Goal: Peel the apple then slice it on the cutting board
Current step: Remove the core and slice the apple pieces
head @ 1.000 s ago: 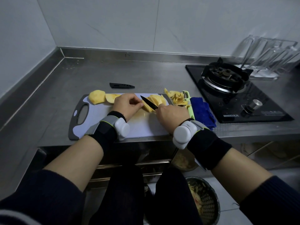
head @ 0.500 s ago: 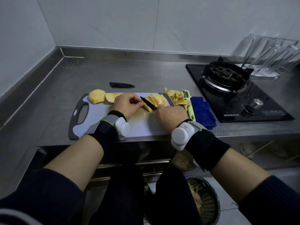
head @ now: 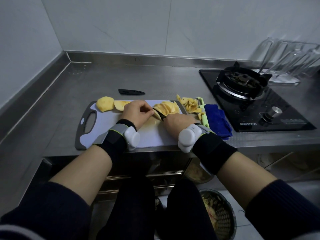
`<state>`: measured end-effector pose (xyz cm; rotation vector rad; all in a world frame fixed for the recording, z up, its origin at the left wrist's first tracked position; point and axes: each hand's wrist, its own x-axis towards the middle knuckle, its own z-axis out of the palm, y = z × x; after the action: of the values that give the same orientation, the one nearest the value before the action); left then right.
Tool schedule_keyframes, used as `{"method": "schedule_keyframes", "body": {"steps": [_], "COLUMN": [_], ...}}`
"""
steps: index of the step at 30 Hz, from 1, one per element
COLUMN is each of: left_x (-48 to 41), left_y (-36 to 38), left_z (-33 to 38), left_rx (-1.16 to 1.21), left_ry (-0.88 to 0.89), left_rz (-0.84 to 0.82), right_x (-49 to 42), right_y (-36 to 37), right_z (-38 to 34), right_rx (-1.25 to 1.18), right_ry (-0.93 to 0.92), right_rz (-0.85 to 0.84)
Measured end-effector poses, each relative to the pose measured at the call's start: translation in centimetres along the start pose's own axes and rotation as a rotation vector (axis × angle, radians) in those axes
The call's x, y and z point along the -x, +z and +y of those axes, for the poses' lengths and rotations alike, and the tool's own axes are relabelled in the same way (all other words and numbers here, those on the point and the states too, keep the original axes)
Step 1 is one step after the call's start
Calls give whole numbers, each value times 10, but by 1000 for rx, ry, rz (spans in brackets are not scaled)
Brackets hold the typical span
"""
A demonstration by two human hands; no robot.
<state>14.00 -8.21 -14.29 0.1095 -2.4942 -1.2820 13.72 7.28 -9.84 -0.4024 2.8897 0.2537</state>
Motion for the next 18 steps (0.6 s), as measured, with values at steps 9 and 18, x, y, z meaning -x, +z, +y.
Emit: {"method": "schedule_keyframes", "body": {"steps": [9,18], "left_x": [-2,-26], "left_y": [0,-54], "left_z": [10,2], "left_rx": [-70,-303], "left_ry": [85,69], "left_rz": [-111,-33], "right_x": [-6,7], "right_y": [-3,-9], "right_z": [18,21], "right_rx": [-250,-271], "right_ry": [65,-38], "right_rz": [101,118]}}
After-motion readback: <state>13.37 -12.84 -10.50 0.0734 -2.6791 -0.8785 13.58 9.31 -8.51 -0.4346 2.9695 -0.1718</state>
